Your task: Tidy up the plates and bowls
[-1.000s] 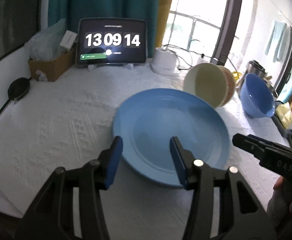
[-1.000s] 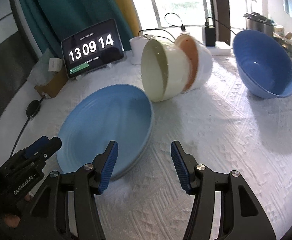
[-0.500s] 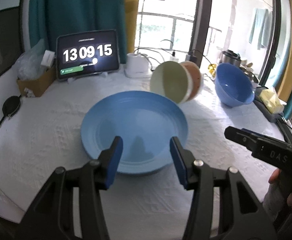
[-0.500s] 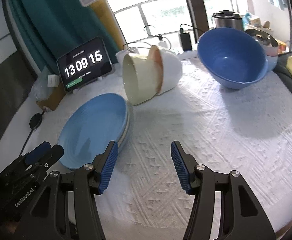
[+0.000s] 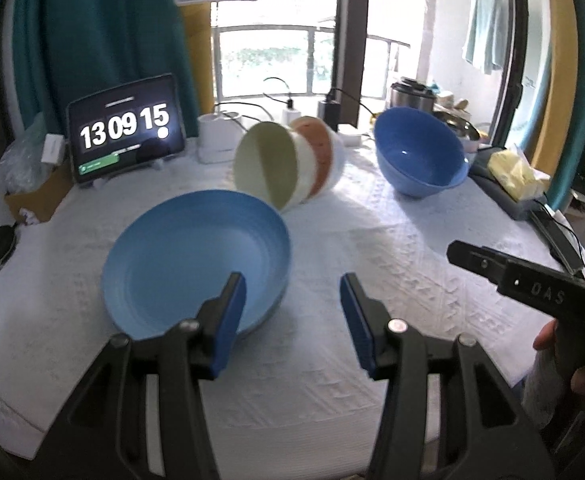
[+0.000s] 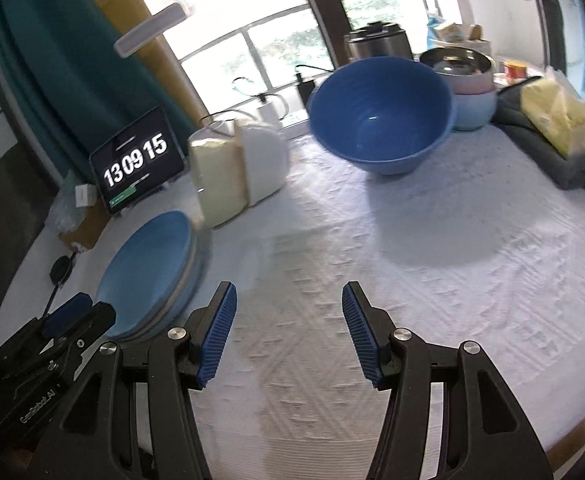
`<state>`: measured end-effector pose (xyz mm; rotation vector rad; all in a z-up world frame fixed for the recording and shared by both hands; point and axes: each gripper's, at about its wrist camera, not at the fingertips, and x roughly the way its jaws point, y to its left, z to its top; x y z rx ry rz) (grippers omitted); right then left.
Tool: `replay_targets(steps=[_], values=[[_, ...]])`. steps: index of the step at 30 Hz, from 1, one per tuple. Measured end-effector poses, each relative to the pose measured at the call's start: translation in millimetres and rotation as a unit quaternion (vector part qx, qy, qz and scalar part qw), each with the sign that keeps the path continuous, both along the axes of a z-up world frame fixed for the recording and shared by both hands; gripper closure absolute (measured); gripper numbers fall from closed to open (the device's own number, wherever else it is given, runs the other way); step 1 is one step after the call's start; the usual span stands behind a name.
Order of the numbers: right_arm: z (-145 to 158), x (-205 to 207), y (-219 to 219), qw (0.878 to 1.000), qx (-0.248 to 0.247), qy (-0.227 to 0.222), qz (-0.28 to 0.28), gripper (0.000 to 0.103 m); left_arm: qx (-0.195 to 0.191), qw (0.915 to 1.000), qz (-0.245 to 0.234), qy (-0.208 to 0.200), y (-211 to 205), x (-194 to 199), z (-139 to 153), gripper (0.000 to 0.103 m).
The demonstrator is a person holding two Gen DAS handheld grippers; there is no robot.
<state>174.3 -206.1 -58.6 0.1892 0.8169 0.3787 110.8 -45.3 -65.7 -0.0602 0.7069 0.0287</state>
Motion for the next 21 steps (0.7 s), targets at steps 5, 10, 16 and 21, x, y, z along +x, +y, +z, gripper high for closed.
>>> replay_targets(steps=[5, 10, 16, 21], values=[[-2.0, 8.3, -21.8, 1.0, 0.006, -0.001, -0.018, 0.045, -0.006, 0.9998, -0.018, 0.01, -16.5, 14.2, -0.4, 0.053], [-0.4, 17.1, -38.3, 1.0, 0.01, -0.006, -0.029, 0.045, -0.01, 0.9994, -0.032, 0.008, -32.4, 27.9, 2.3, 0.053], [3.5, 33.5, -52.7, 0.999, 0.009, -0.016, -0.034, 0.045, -0.009, 0.9981, -0.059, -0.015, -51.3, 47.5, 6.8, 0.053], [8.5, 47.8, -58.1, 0.999, -0.005, -0.033, -0.032, 0.045, -0.012, 0.9976, -0.064, -0.025, -59.6, 69.6, 10.0, 0.053]])
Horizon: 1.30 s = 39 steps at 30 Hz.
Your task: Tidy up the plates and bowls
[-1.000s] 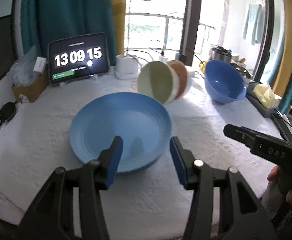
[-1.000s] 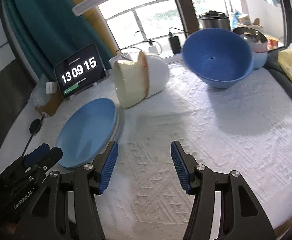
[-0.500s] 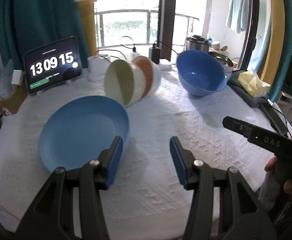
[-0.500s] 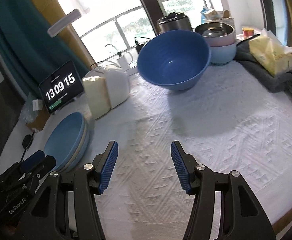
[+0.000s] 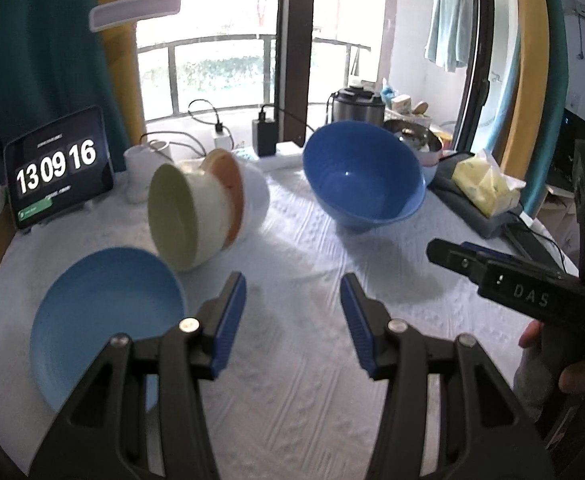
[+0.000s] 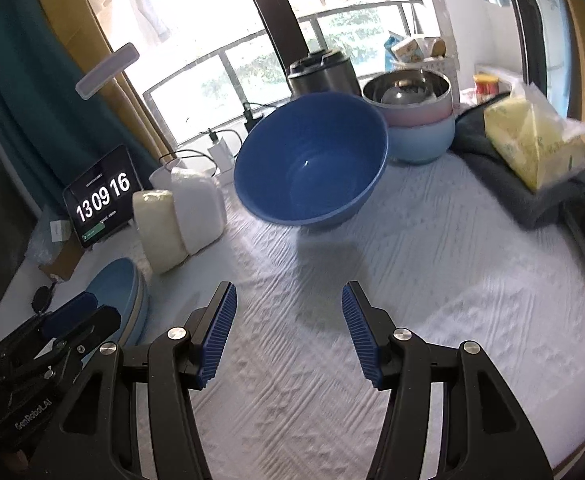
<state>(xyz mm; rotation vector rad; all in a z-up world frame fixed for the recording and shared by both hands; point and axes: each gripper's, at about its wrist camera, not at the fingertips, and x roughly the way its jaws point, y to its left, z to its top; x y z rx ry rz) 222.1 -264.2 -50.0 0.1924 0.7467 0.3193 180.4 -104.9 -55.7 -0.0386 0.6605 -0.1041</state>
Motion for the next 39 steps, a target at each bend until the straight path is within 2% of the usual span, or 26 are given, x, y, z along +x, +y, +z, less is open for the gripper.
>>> replay_targets(steps=[9, 15, 24, 35, 37, 38, 39], values=[[8.1, 36.0, -13.9, 0.999, -0.009, -0.027, -0.017, 0.045, 0.018, 0.9993, 0.002, -0.033, -8.3, 40.1, 6.1, 0.053], [3.5, 64.6, -21.1, 0.999, -0.002, -0.021, -0.04, 0.045, 0.004, 0.9988, -0.005, -0.049, -12.8, 66.5, 4.2, 0.053], [-10.7, 94.3, -27.8, 0.998, 0.014, -0.005, -0.061, 0.045, -0.037, 0.9984, -0.026, -0.035, -17.9, 96.1, -14.7, 0.053], [-32.0, 116.2, -26.9, 0.998, 0.015, 0.017, -0.062, 0.045, -0.038, 0.9979, -0.047, 0.022, -31.3, 128.0, -43.3, 0.053], [-38.2, 120.1, -26.6, 0.998, 0.018, 0.025, -0.058, 0.059, -0.055, 0.9966, -0.05, 0.035, -31.8, 133.1, -47.9, 0.053], [-42.1, 122.4, -26.1, 0.998, 0.02, 0.033, -0.054, 0.069, -0.059, 0.9964, -0.048, 0.038, -31.8, 134.4, -49.0, 0.052], [-45.0, 123.8, -26.2, 0.998, 0.024, 0.04, -0.052, 0.074, -0.06, 0.9963, -0.045, 0.042, -32.3, 136.5, -50.7, 0.052]])
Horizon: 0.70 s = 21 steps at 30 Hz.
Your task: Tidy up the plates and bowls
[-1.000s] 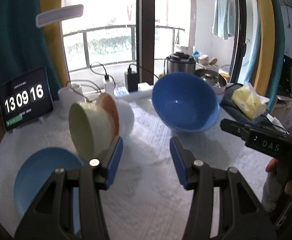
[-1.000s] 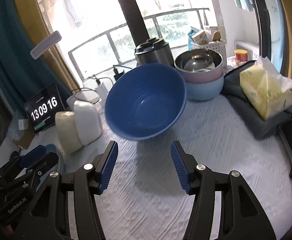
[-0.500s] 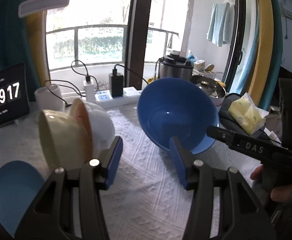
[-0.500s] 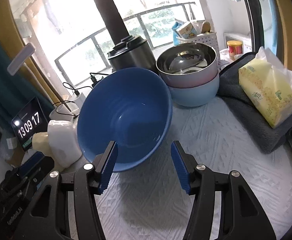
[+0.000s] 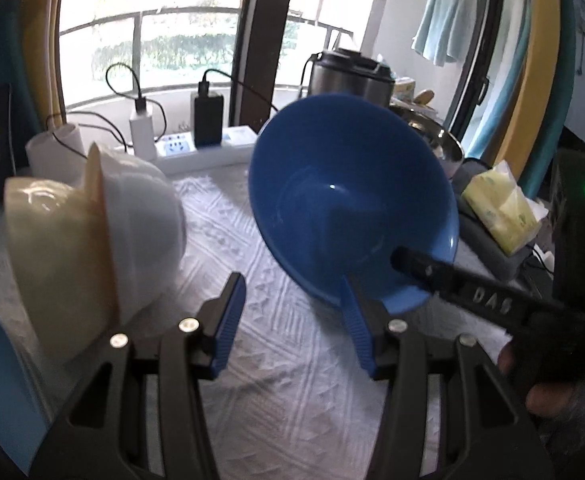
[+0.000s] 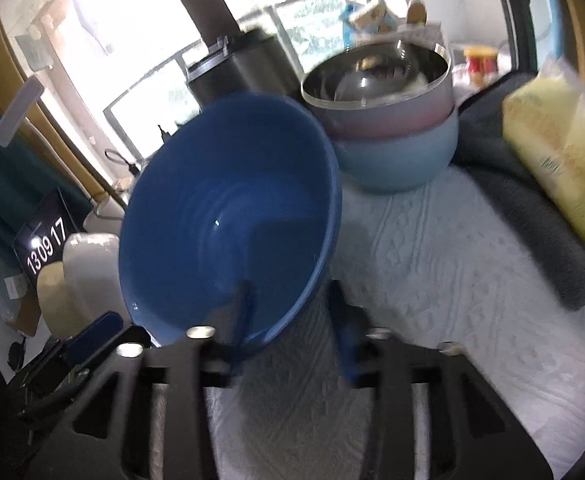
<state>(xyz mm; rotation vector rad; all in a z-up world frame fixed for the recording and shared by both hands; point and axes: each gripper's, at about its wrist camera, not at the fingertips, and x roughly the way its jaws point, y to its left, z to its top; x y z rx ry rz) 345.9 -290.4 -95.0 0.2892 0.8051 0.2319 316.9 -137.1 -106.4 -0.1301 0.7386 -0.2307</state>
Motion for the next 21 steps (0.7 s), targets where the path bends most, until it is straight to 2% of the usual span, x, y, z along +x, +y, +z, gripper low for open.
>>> replay_targets(steps=[3, 6, 9, 11, 21], values=[[-7.7, 1.8, -1.6, 1.0, -0.001, 0.012, -0.006, 0.084, -0.002, 1.0, -0.002, 0.005, -1.4, 3.2, -3.6, 0.053], [-9.2, 1.1, -4.2, 1.0, 0.005, 0.014, -0.006, 0.091, -0.005, 1.0, -0.003, -0.002, -1.0, 1.8, -4.7, 0.053], [-5.0, -3.7, 1.6, 1.0, -0.006, 0.005, 0.003, 0.092, -0.008, 1.0, 0.005, -0.002, 3.0, 2.7, -4.7, 0.054], [-4.4, -6.6, 4.3, 1.0, -0.011, 0.004, 0.005, 0.092, -0.012, 0.9999, 0.011, -0.004, 7.8, 1.1, -3.8, 0.064], [6.9, -30.1, 13.5, 1.0, -0.018, -0.005, 0.011, 0.091, -0.018, 0.9996, 0.012, -0.021, 22.8, -20.8, 11.8, 0.066]])
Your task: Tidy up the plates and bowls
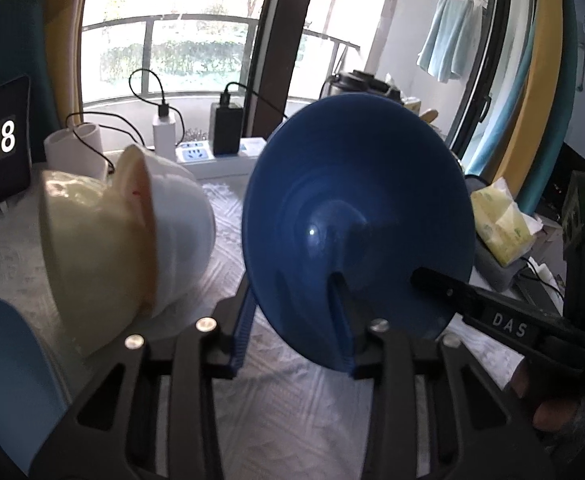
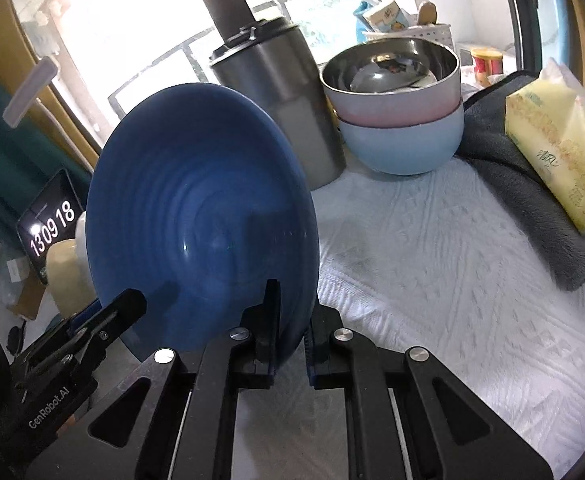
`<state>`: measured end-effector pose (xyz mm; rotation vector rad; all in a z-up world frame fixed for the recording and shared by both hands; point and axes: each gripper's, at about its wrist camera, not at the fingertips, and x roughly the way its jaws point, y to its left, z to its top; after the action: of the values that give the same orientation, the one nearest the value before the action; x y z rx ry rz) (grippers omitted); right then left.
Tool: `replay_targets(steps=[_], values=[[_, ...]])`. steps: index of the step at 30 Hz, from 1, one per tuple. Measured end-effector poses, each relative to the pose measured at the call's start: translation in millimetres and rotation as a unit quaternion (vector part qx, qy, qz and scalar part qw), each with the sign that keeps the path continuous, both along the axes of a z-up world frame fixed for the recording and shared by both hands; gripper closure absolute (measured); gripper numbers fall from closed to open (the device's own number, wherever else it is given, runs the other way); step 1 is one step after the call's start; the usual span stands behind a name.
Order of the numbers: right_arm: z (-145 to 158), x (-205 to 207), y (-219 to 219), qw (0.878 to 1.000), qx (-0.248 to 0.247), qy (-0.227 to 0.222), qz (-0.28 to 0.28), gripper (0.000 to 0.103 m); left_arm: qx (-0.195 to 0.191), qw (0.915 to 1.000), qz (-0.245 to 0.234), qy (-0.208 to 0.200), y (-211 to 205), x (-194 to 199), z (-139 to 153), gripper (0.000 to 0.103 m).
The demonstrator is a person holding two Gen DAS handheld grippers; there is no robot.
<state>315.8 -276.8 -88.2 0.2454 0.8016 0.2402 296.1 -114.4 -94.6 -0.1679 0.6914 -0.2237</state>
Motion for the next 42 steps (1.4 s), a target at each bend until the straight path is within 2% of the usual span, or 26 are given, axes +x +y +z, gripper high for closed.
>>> replay_targets(steps=[12, 24, 42], values=[[16.7, -20.0, 16.3, 1.0, -0.003, -0.009, 0.004, 0.091, -0.031, 0.9995, -0.001, 0.007, 24.2, -29.9, 12.1, 0.066], [29.0, -60.8, 29.1, 1.0, -0.002, -0.025, 0.011, 0.091, -0.016, 0.9997, 0.007, -0.015, 35.1, -69.1, 25.7, 0.066], [23.1, -99.1, 54.1, 0.999, 0.002, -0.007, 0.051, 0.089, -0.005, 0.9993, 0.03, -0.024, 53.9, -120.2, 30.4, 0.066]])
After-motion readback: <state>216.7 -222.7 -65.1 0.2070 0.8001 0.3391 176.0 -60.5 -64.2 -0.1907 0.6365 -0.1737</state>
